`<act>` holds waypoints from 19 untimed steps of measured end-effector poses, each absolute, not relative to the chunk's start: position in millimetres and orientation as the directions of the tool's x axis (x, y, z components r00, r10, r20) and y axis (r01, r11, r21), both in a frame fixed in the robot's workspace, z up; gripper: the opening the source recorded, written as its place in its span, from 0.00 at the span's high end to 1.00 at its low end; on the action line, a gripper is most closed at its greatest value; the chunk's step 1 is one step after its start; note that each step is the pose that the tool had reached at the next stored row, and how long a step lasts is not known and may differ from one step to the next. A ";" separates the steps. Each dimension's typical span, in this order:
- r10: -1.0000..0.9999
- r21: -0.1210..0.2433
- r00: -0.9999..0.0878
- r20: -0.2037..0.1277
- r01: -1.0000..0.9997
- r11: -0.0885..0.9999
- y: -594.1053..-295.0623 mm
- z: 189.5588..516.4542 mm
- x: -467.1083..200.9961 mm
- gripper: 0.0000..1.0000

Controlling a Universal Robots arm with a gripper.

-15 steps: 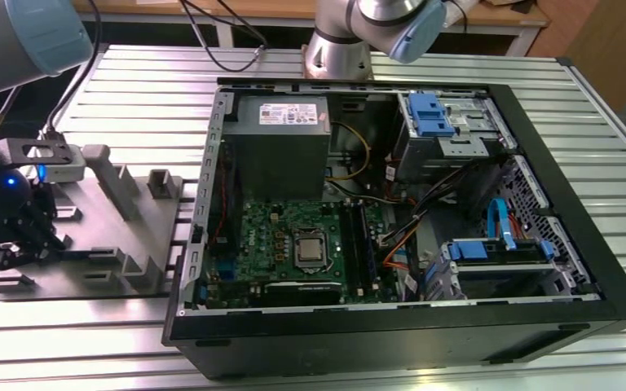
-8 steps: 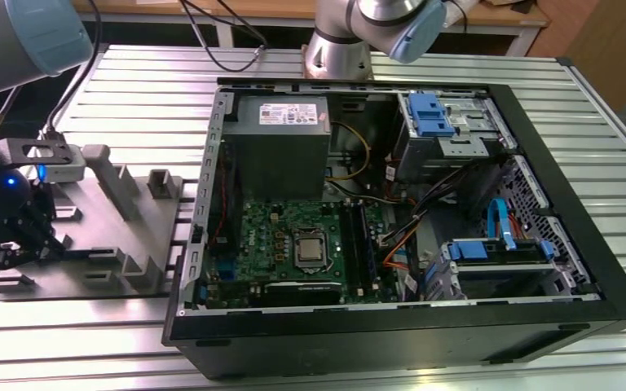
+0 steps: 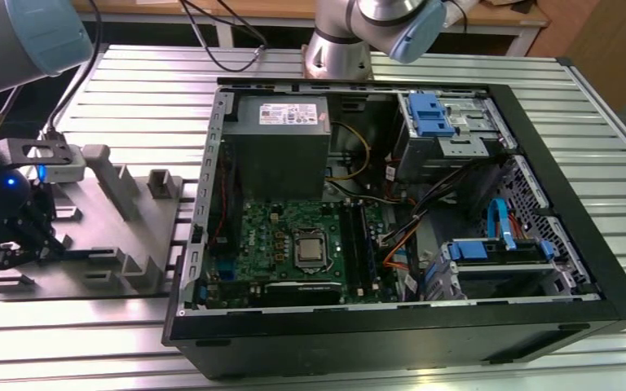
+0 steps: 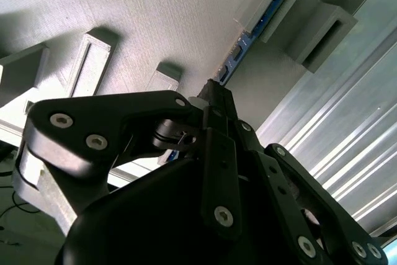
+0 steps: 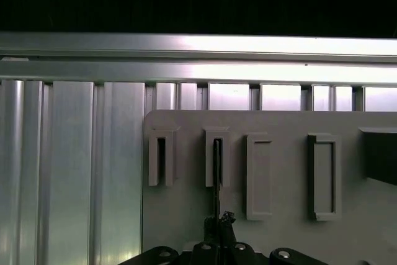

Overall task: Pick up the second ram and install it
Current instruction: 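Pick up the second ram and move it above second insertion slot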

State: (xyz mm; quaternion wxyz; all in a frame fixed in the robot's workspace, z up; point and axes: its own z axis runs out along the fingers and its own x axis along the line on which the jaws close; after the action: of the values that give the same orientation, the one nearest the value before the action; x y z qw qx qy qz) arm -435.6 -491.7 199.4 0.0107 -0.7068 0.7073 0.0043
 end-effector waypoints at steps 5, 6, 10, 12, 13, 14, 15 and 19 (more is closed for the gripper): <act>-1.000 -0.009 -0.008 -0.021 -1.000 0.009 -491.7 199.3 -435.6 0.87; -1.000 -0.009 -0.008 -0.021 -1.000 0.009 -491.7 199.4 -435.6 0.89; -1.000 -0.009 -0.008 -0.021 -1.000 0.009 -491.7 199.4 -435.6 0.89; -1.000 -0.009 -0.009 -0.021 -1.000 0.009 -491.7 199.3 -435.6 0.89; -1.000 -0.009 -0.008 -0.021 -1.000 0.009 -491.7 199.4 -435.6 0.89; -1.000 -0.009 -0.009 -0.021 -1.000 0.009 -491.7 199.4 -435.6 0.89; -1.000 -0.009 -0.009 -0.021 -1.000 0.009 -491.7 199.4 -435.6 0.89; -1.000 -0.009 -0.008 -0.021 -1.000 0.008 -491.7 202.9 -435.6 0.89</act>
State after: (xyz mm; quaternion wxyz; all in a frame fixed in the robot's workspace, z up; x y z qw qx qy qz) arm -435.6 -491.7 202.9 0.0107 -0.7041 0.7100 0.0043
